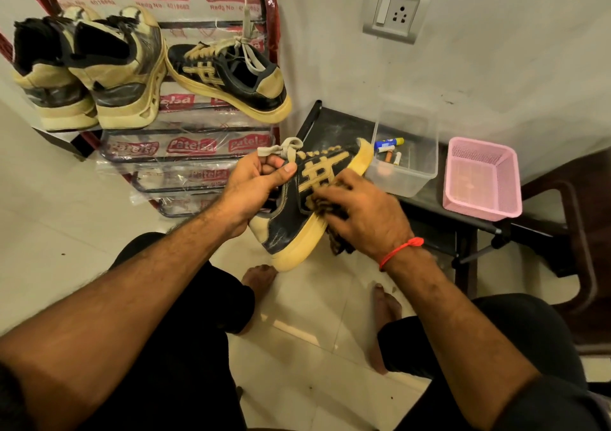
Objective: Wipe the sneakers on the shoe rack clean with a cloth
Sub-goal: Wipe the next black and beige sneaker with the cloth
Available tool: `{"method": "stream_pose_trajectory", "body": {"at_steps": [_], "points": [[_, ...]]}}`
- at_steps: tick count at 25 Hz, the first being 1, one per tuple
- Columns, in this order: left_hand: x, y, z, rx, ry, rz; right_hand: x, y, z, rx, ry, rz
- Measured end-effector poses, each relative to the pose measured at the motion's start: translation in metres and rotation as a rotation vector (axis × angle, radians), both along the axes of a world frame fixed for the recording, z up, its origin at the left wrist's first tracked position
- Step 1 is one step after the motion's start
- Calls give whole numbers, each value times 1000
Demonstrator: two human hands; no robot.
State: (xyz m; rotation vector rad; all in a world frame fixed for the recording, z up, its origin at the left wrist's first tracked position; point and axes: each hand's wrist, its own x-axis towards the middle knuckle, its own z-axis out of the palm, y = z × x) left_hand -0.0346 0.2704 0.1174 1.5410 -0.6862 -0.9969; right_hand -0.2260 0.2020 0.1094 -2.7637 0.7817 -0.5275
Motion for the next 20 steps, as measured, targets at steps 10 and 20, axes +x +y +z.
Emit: {"method": "stream_pose_trajectory", "body": {"at_steps": [10, 20], "points": [[1, -4, -7, 17, -23, -20, -8, -21, 0, 395, -313, -192], [-13, -7, -13, 32, 52, -10, 12, 2, 1, 214, -290, -158]]}}
